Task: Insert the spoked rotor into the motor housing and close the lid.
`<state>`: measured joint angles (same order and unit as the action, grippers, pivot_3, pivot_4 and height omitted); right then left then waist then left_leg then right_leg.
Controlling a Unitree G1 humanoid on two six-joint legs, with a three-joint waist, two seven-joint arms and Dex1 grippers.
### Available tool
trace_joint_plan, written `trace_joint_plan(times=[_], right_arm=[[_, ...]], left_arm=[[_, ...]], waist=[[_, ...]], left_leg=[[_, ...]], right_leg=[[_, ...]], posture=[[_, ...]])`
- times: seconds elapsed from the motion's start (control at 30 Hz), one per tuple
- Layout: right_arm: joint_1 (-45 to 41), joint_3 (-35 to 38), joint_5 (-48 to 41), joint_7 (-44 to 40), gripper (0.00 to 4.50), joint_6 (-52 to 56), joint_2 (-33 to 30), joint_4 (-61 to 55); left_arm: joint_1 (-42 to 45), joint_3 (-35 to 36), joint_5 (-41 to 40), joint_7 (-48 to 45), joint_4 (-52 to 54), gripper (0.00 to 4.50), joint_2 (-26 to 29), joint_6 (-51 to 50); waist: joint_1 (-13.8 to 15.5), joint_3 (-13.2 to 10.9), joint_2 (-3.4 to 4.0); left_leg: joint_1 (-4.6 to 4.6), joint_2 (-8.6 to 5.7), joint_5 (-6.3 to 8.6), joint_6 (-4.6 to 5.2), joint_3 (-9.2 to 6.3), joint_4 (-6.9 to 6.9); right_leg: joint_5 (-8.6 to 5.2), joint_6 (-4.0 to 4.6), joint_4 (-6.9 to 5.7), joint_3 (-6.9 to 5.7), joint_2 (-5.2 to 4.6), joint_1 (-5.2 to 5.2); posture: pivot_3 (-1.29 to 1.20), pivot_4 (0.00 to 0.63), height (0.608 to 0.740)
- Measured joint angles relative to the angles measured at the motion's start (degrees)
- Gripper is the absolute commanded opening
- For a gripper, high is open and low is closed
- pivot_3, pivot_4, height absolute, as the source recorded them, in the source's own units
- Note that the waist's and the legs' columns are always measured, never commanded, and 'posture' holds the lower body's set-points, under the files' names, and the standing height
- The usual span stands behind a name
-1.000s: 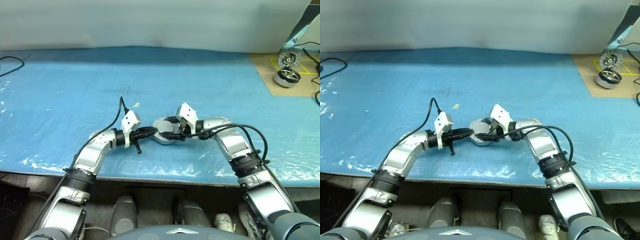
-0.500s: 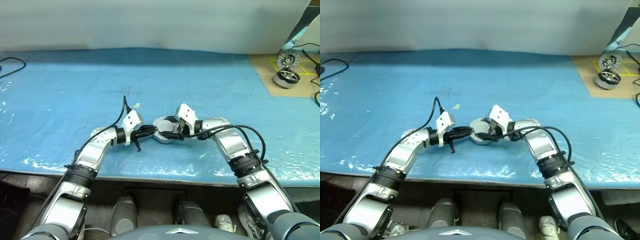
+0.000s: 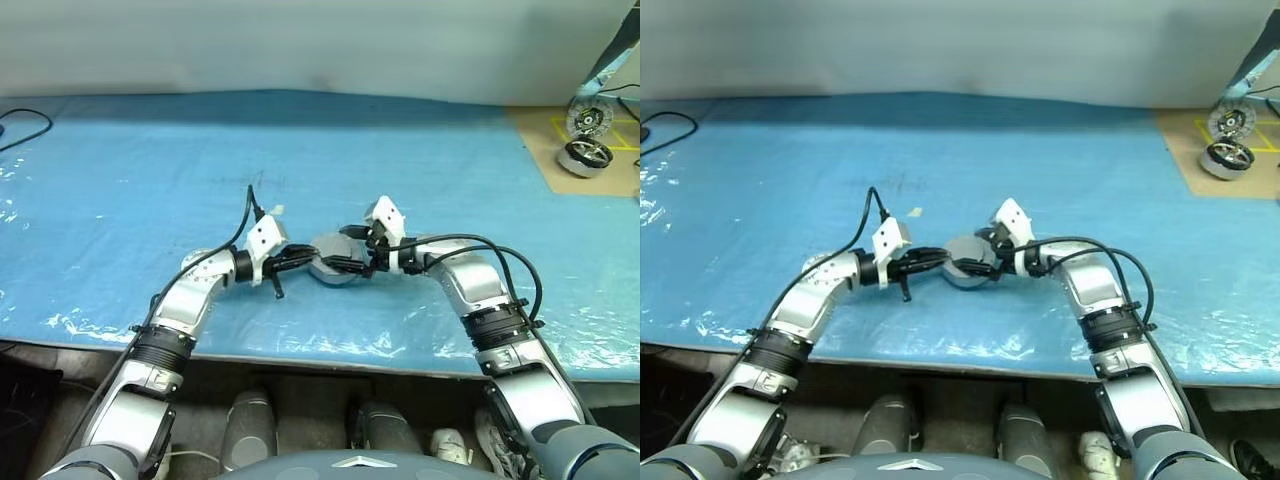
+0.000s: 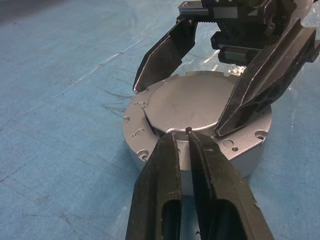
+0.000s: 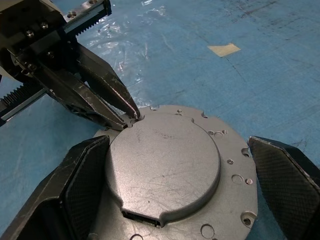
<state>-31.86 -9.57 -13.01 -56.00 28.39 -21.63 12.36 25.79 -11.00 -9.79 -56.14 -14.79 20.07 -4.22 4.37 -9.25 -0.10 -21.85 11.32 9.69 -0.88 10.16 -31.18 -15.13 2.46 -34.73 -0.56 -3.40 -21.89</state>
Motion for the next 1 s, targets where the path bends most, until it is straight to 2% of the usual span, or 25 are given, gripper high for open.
trace_joint_plan(times=[0.13,0.57,0.83,1.0], right_arm=[[1.7,1.4,-2.1,-0.6,4.47,0.6,-0.7,-3.5],[3.1,1.0,-2.1,0.9,4.47,0.5,-1.3,-6.4],[0.7,6.8,-2.1,7.8,4.47,1.0,-1.9,2.0],[1.7,8.8,-3.5,7.7,4.47,5.3,-3.9,3.6]], left_arm=[[-0.4,-0.6,0.1,0.0,-0.2,0.37,0.2,-0.9],[0.0,-0.6,0.1,0.2,-0.3,0.37,0.5,-1.5],[-0.6,-0.7,0.1,0.2,0.3,0.37,0.5,-1.8],[-0.7,-0.7,0.1,0.2,0.6,0.37,0.6,-2.0]], waist=[[0.1,0.0,-0.01],[-0.2,0.0,-0.01],[-0.1,0.0,-0.01],[-0.1,0.0,-0.01]], left_leg=[[-0.28,0.03,0.00,-0.01,-0.01,0.02],[-0.24,0.05,0.01,-0.04,-0.03,-0.03],[-0.23,0.03,0.01,-0.04,-0.03,-0.09],[-0.19,0.04,0.01,-0.04,-0.04,-0.09]], right_leg=[[0.13,-0.21,-0.06,-0.08,0.05,-0.28],[0.13,-0.20,-0.10,-0.11,0.06,-0.23],[0.13,-0.19,-0.14,-0.12,0.05,-0.19],[0.13,-0.20,-0.18,-0.15,0.06,-0.15]], posture=[[0.00,0.150,0.740],[0.00,0.150,0.740],[0.00,0.150,0.740],[0.00,0.150,0.740]])
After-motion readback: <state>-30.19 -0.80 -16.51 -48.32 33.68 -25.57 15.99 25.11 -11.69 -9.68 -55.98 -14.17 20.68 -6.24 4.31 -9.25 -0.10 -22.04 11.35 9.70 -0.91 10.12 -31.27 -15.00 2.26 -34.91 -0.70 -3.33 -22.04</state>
